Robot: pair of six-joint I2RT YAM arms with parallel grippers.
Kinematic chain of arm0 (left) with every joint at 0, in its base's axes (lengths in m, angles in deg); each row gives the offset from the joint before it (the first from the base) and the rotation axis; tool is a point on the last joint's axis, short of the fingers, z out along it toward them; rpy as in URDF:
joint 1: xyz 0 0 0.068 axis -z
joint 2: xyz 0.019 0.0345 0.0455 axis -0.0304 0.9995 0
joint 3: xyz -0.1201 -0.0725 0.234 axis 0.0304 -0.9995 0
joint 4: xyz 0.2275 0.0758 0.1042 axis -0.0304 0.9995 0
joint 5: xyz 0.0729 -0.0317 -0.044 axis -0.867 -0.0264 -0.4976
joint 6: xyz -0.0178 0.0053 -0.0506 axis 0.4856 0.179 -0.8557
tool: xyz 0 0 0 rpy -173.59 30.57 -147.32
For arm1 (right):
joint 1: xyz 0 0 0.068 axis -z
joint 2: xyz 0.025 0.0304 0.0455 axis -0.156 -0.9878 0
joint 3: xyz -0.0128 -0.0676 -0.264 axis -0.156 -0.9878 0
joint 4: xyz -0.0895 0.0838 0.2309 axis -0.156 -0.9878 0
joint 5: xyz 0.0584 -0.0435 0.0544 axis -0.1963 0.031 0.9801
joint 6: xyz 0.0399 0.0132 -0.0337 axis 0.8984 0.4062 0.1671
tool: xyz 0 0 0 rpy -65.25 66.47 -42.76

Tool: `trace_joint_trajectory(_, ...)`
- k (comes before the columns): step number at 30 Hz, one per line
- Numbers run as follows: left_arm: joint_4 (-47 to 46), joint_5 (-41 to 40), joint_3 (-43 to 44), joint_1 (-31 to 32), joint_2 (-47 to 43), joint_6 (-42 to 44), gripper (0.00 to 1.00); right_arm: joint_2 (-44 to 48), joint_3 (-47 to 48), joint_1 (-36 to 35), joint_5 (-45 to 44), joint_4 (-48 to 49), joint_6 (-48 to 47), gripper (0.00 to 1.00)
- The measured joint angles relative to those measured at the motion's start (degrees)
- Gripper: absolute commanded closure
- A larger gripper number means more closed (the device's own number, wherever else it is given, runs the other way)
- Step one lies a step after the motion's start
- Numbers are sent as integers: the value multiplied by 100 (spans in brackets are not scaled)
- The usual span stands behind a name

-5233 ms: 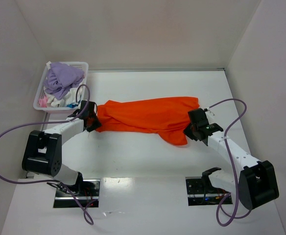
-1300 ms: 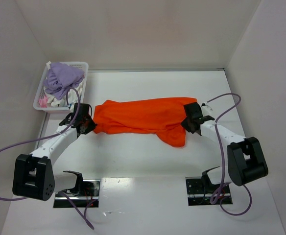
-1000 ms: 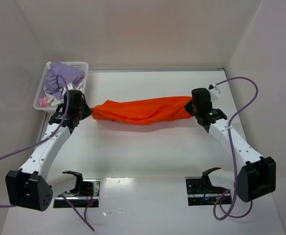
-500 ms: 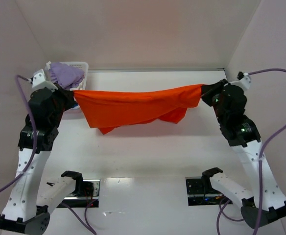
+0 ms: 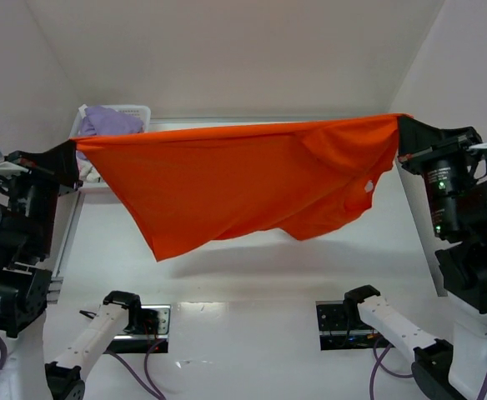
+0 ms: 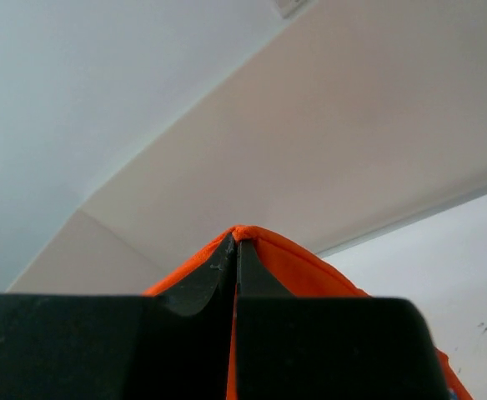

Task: Fold and stack the t-shirts
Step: Flatten out the tshirt

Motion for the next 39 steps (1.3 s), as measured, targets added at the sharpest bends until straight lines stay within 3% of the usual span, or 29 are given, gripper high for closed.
trace_joint_trajectory(8, 155, 94, 245, 81, -157, 57, 100, 297, 234, 0, 199, -382, -66, 100)
trace_joint_trajectory(16, 284, 330, 26, 98, -643, 166, 100, 1244, -188, 0, 234, -1014, -33, 100)
trace_joint_trajectory(23, 120, 527, -518, 107, -535, 166, 100, 1648, -588, 0, -186, -1239, 28, 100)
trace_joint_trajectory(33, -579, 247, -2055, 107, 398, 168, 100, 380, -1725, 24, -981, -841, 24, 100)
trace_joint_trajectory(39, -907, 42, -2354, 107, 1093, 179, 100, -380, -2208, 48, -1169, -280, -59, 100)
